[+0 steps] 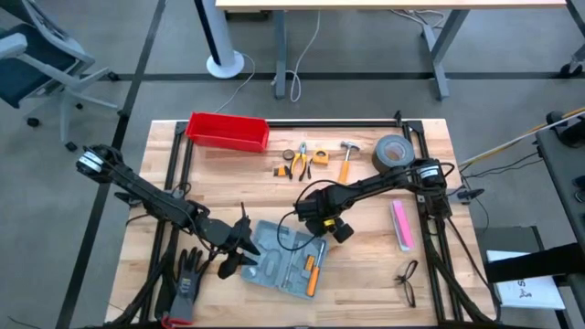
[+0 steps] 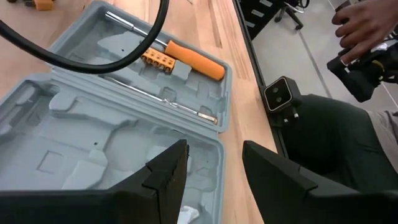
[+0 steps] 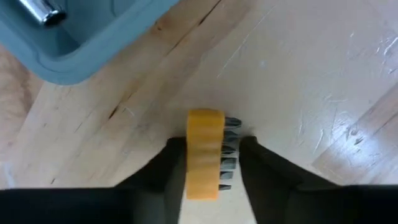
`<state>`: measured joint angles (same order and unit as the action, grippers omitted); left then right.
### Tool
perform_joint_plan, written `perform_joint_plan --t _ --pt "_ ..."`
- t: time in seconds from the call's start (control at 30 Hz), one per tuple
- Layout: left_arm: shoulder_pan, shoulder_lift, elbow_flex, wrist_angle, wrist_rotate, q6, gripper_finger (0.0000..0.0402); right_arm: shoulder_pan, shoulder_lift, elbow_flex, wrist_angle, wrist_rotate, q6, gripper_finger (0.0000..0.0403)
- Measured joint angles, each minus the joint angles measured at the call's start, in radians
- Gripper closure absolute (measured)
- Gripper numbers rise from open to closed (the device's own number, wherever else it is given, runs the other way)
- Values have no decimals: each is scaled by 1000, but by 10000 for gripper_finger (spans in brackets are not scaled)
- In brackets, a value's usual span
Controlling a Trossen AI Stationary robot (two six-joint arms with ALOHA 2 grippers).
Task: Prefit tool cases
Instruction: Put the set of interchangeable screwdriver bits into the gray toolbox
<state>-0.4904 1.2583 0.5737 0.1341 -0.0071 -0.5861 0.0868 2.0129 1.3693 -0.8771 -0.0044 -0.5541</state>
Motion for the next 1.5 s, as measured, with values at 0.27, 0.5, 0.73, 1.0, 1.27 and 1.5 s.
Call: perform_joint_plan --t 0.27,0.5,0.73,1.0,1.27,1.5 --pt "0 0 0 0 0 -3 239 0 -8 1 1 -4 44 388" --pt "0 0 0 2 2 -3 239 12 -1 39 -7 10 84 402" --pt "0 0 0 2 6 -8 239 29 -1 96 -62 60 91 401" --pt "0 0 0 6 19 -11 239 10 -1 113 -74 0 144 397" --pt "0 0 0 7 20 -11 239 -23 2 111 -71 -22 131 312" --pt "0 0 0 8 20 -13 239 -35 2 98 -29 -22 85 255"
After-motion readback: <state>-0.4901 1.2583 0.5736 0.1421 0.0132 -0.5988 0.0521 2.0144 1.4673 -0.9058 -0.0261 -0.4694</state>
